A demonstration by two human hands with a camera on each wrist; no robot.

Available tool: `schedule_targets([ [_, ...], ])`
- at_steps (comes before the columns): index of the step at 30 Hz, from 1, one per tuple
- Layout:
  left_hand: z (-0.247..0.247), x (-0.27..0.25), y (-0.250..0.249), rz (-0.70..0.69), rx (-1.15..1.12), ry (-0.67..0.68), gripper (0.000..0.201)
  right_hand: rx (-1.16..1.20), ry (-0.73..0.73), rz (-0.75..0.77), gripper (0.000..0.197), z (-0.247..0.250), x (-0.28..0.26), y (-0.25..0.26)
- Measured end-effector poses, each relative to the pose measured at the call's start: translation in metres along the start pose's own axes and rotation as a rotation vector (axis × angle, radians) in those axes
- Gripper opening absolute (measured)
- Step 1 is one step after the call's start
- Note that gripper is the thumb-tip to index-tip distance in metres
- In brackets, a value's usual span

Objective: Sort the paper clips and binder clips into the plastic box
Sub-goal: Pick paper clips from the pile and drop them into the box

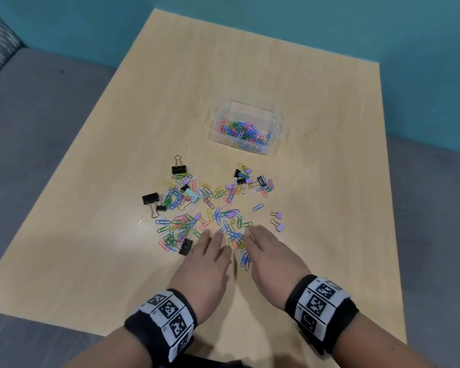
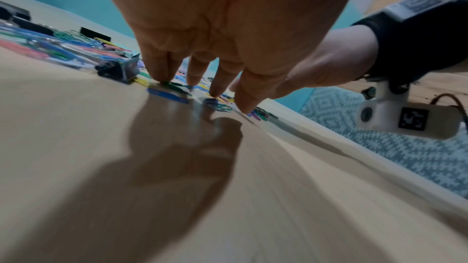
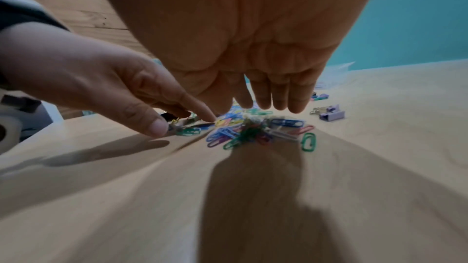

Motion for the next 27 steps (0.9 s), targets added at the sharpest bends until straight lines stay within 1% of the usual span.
schedule_targets([
  [2, -0.002, 0.000, -0.007, -0.060, -0.009, -0.003, 0.054, 0.010, 0.019, 0.029, 0.063, -0.005, 0.001, 0.005],
  [4, 0.001, -0.005, -0.012, -0.110, -0.044, -0.020, 0.054, 0.047, 0.000, 0.064, 0.059, -0.004, -0.006, 0.006],
  [5, 0.003, -0.010, -0.014, -0.119, -0.067, -0.031, 0.053, 0.095, -0.014, 0.059, 0.056, -0.002, -0.012, 0.004],
  [6, 0.007, -0.016, -0.014, -0.115, -0.087, -0.043, 0.050, 0.150, -0.035, 0.022, 0.055, 0.000, -0.020, -0.001],
  [7, 0.010, -0.022, -0.012, -0.096, -0.109, -0.061, 0.045, 0.201, -0.051, -0.046, 0.056, 0.000, -0.028, -0.009],
  [9, 0.013, -0.033, -0.004, -0.025, -0.166, -0.111, 0.040, 0.269, -0.042, -0.241, 0.057, -0.004, -0.043, -0.024],
  [11, 0.012, -0.037, 0.002, 0.036, -0.205, -0.139, 0.045, 0.296, -0.025, -0.382, 0.057, -0.009, -0.049, -0.029],
  [12, 0.010, -0.035, 0.004, 0.056, -0.206, -0.149, 0.050, 0.305, -0.024, -0.402, 0.057, -0.012, -0.047, -0.026],
  [14, 0.010, -0.024, 0.002, 0.077, -0.215, -0.166, 0.055, 0.337, -0.052, -0.356, 0.057, -0.014, -0.036, -0.012],
  [17, 0.015, -0.003, -0.002, 0.108, -0.243, -0.181, 0.057, 0.397, -0.102, -0.263, 0.055, -0.014, -0.018, 0.009],
  [18, 0.017, 0.002, -0.003, 0.121, -0.238, -0.183, 0.059, 0.413, -0.109, -0.261, 0.055, -0.013, -0.015, 0.012],
  [20, 0.019, 0.010, -0.001, 0.152, -0.226, -0.173, 0.066, 0.419, -0.123, -0.314, 0.060, -0.012, -0.012, 0.007],
  [22, 0.017, 0.015, 0.002, 0.176, -0.223, -0.130, 0.071, 0.366, -0.109, -0.384, 0.068, -0.013, -0.013, 0.000],
  [23, 0.015, 0.018, 0.003, 0.175, -0.215, -0.114, 0.073, 0.329, -0.089, -0.395, 0.071, -0.013, -0.011, -0.001],
  [25, 0.013, 0.023, 0.002, 0.152, -0.192, -0.104, 0.072, 0.292, -0.064, -0.375, 0.075, -0.014, -0.004, 0.002],
  [27, 0.013, 0.029, -0.001, 0.134, -0.189, -0.122, 0.066, 0.289, -0.068, -0.358, 0.069, -0.016, 0.007, 0.006],
])
Point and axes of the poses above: each hand's wrist, its own x-axis towards the middle knuckle, its own z-axis out of the back of the hand, y = z × x, the point moved 3 cm from there along x, towards the middle knuckle, and after that the axes turned 4 degrees about -y, right-handed, at the moved point
